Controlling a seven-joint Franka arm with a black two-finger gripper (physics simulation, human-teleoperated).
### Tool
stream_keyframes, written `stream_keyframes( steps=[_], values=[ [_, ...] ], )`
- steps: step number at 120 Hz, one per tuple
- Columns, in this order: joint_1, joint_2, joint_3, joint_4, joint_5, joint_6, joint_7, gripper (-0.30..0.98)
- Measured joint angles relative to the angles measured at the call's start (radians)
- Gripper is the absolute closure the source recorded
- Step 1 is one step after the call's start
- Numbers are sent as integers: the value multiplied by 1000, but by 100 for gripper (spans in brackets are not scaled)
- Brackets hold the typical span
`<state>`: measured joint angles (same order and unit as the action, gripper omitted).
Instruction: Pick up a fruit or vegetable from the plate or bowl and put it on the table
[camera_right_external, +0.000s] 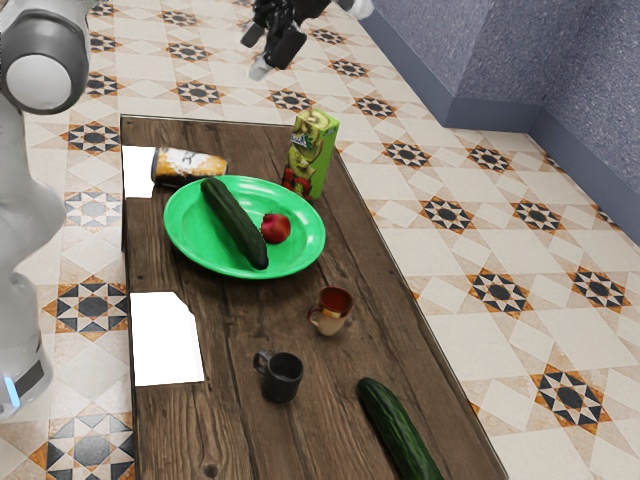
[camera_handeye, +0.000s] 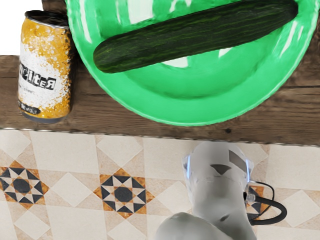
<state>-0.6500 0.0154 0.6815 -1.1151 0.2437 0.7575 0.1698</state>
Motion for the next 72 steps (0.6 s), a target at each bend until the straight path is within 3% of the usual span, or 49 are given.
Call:
stream_keyframes(
  steps=[19,29,37,43,46,57,64,67,72],
  values=[
    [151,-1,22,-29,47,262,105,2],
    [280,-1,22,-28,56,337,149,2],
    [433,-12,-26,74,69,373,176,2],
    [620,50,-81,101,4,417,192,2],
    [641,84,-97,104,-37,436,200,2],
    [319,137,-154,74,-123,458,228,2],
    [141,37,-168,-28,-117,457,236,2],
    [-15,-69,-129,-122,-81,457,228,2],
    [-345,-207,15,-220,-17,454,211,2]
  ],
)
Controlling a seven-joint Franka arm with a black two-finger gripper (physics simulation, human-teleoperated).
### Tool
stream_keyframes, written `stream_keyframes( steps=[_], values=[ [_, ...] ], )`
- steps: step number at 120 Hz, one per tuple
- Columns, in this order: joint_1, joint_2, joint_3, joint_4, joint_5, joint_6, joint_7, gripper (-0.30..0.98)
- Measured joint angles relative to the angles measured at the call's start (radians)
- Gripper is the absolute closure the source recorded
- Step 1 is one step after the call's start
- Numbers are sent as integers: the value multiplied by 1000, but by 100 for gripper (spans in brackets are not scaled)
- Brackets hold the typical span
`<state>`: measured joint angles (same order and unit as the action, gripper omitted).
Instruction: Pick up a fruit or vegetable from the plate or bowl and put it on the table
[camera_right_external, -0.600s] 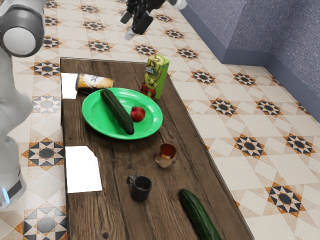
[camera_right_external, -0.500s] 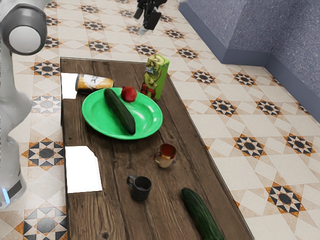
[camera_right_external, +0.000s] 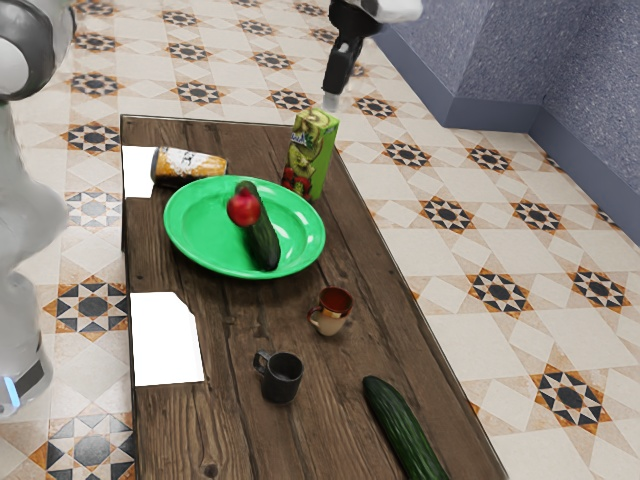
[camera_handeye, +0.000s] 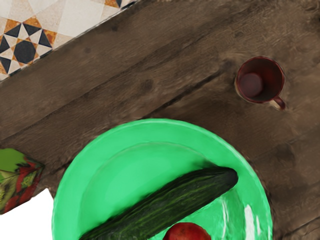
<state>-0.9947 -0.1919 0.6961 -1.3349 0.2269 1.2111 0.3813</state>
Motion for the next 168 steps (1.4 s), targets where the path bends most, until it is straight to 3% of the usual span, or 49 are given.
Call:
stream_keyframes(
  steps=[5,12,18,24,31,35,39,48,53,58,65,78,95,116,135,168],
  values=[
    [-166,-45,107,-45,48,-3,-5,2],
    [-634,-75,513,-36,108,-18,-17,2],
    [-931,-81,792,7,144,-43,-26,2],
    [-1061,-77,928,44,168,-72,-34,2],
    [-1104,-67,969,63,185,-102,-43,2],
    [-1056,-70,924,62,192,-115,-48,2],
    [-938,-87,823,38,196,-121,-53,2],
    [-559,-254,446,-161,222,-77,-65,2],
    [-386,-374,291,-324,237,-33,-76,2],
    [-270,-485,209,-479,247,17,-90,2],
    [-189,-604,155,-659,254,82,-112,2],
    [-158,-729,125,-833,274,164,-103,2],
    [-208,-782,140,-880,331,208,-25,2],
    [-220,-875,243,-939,487,248,88,2],
    [-255,-942,272,-950,609,322,167,2],
    [-305,-969,348,-939,575,266,263,-1]
  ],
)
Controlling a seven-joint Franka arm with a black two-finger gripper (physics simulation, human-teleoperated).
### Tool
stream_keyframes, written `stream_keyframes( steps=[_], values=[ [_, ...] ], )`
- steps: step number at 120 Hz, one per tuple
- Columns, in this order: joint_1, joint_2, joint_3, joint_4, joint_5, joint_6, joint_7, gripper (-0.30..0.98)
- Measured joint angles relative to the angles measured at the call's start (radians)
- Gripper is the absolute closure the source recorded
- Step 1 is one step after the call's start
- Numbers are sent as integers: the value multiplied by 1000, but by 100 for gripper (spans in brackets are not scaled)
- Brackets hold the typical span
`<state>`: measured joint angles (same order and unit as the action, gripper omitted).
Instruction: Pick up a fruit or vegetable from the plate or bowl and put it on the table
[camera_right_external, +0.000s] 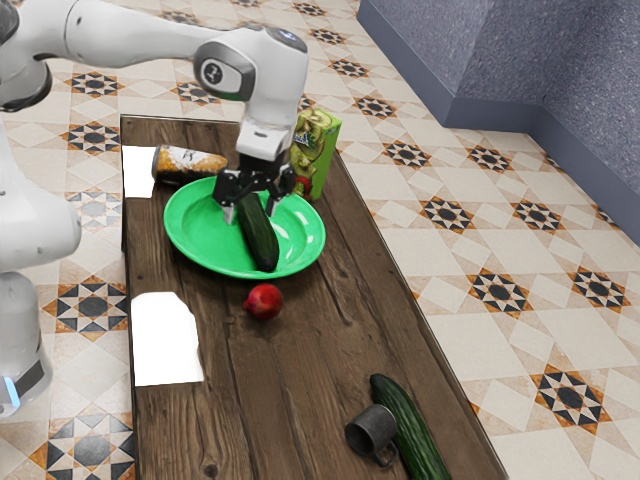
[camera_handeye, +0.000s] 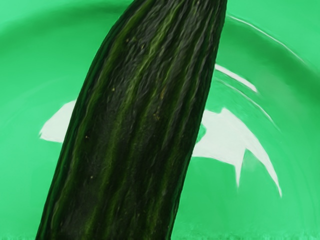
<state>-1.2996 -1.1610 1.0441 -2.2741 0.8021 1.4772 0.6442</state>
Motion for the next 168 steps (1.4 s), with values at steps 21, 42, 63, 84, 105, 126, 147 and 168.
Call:
stream_keyframes(
  steps=[21,42,63,84,105,126,147,168],
  values=[
    [-16,-26,34,1,19,-47,42,17],
    [-11,-35,35,6,36,-62,70,41],
    [-8,10,4,60,21,-115,77,47],
    [24,150,-103,65,-92,-112,64,47],
    [-97,185,-149,66,-166,-75,21,47],
    [-194,197,-143,73,-197,-9,-24,47],
    [-451,247,-69,172,-182,26,-66,47],
    [-707,223,-160,175,-151,-92,-200,46]
  ],
)
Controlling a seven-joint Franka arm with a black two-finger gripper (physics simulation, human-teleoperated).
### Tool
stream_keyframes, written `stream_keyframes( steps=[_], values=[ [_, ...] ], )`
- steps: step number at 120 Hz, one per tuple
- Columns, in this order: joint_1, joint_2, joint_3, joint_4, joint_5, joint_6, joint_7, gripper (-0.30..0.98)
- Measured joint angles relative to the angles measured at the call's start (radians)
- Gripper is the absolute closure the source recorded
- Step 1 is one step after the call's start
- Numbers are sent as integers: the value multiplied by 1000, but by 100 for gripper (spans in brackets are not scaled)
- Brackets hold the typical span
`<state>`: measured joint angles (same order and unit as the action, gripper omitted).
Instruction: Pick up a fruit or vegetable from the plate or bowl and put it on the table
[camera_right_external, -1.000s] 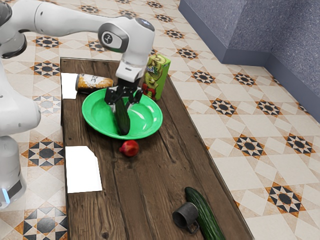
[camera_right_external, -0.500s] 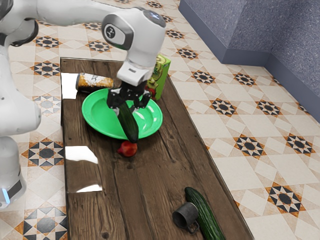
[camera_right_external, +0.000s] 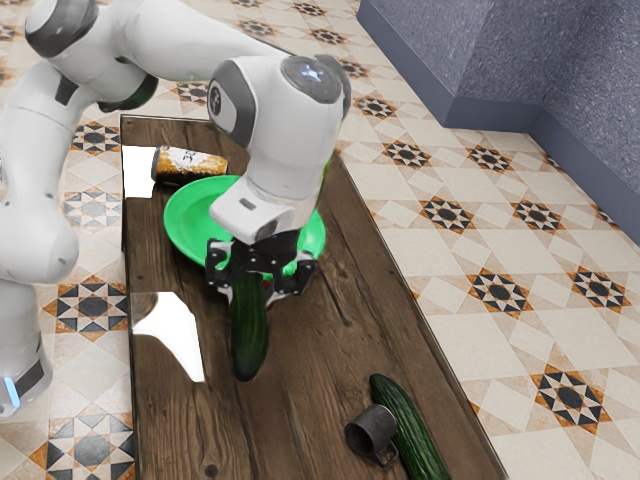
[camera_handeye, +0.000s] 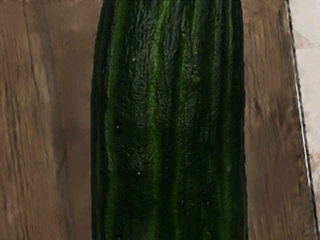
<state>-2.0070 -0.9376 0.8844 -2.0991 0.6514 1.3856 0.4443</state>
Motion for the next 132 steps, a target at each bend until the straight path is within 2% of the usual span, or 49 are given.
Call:
stream_keyframes(
  steps=[11,26,37,50,67,97,110,123,128,132],
  values=[
    [-97,-30,-21,1,8,-93,-94,47],
    [-193,-114,-9,2,69,-193,-206,46],
    [-210,-170,29,-2,143,-216,-273,47],
    [-221,-220,58,-20,205,-171,-341,47],
    [-230,-289,72,-47,232,-132,-418,46],
    [-222,-372,186,-49,259,-106,-511,47],
    [-224,-380,213,-50,262,-104,-537,24],
    [-225,-377,226,-48,263,-101,-558,12],
    [-191,-318,218,-20,260,-101,-565,9],
    [-87,-189,201,50,222,-101,-571,7]
  ],
)
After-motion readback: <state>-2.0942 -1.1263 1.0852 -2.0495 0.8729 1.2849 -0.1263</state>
